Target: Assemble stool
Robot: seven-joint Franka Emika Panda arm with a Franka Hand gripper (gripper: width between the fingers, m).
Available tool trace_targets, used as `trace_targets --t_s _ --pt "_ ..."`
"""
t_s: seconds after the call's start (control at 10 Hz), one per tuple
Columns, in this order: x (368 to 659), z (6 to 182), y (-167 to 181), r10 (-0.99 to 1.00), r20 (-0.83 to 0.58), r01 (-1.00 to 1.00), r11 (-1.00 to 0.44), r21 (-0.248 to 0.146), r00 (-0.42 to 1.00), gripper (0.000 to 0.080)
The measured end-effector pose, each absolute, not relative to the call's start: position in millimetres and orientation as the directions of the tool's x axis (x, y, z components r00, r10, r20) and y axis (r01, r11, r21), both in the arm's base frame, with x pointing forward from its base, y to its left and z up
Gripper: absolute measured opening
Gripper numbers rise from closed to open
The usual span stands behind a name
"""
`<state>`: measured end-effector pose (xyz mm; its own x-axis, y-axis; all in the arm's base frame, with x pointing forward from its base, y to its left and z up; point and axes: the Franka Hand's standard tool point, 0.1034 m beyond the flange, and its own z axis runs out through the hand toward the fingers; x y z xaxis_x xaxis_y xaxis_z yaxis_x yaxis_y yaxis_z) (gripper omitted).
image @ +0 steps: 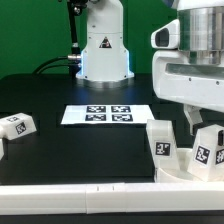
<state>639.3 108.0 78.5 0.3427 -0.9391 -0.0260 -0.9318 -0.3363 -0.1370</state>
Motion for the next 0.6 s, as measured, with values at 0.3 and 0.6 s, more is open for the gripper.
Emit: trace_targets --t_s 0.3,0.6 --pt "640.3 78.4 119.1 -0.967 -0.147 -0.965 0.226 -0.132 -0.206 0.0340" --pt "644.8 79.5 119.3 -0.898 -0.210 -0.900 0.417 -0.124 -0.387 0.0340"
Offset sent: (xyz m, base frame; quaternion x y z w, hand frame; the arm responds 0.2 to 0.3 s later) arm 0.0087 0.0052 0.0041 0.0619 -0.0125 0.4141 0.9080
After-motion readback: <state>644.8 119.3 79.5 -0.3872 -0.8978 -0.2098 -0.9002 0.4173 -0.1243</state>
